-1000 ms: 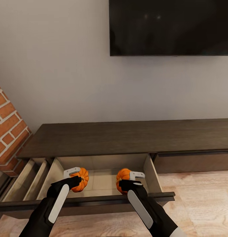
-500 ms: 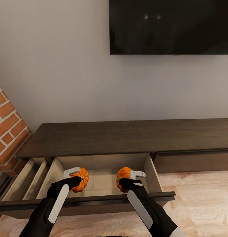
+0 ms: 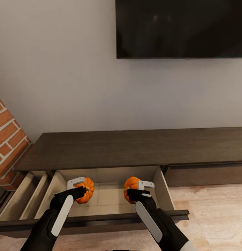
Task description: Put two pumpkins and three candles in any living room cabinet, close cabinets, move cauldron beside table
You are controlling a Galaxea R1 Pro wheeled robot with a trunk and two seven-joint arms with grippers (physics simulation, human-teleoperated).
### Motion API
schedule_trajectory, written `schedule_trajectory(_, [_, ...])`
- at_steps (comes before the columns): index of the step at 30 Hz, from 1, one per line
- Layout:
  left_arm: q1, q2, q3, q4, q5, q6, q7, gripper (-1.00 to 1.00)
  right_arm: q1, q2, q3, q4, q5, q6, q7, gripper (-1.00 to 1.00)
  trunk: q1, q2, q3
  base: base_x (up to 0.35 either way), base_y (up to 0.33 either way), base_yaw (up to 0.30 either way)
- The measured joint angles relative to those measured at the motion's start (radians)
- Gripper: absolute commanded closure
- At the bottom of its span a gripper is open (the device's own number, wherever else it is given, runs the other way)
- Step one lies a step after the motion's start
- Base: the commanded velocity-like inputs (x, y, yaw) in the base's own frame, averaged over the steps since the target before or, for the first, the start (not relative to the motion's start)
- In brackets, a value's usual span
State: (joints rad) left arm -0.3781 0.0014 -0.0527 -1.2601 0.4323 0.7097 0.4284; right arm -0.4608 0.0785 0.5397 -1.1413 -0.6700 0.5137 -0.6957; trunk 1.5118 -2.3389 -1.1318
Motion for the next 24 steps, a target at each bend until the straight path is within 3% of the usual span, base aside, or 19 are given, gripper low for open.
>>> schedule_trajectory(24, [0.000, 0.000, 0.000, -0.002, 0.003, 0.000, 0.000, 1.00, 0.000, 0.000, 0.000, 0.001, -0.006, 0.001, 0.000, 1.00, 0.008, -0.014, -0.006, 0.007, 0.000, 0.000])
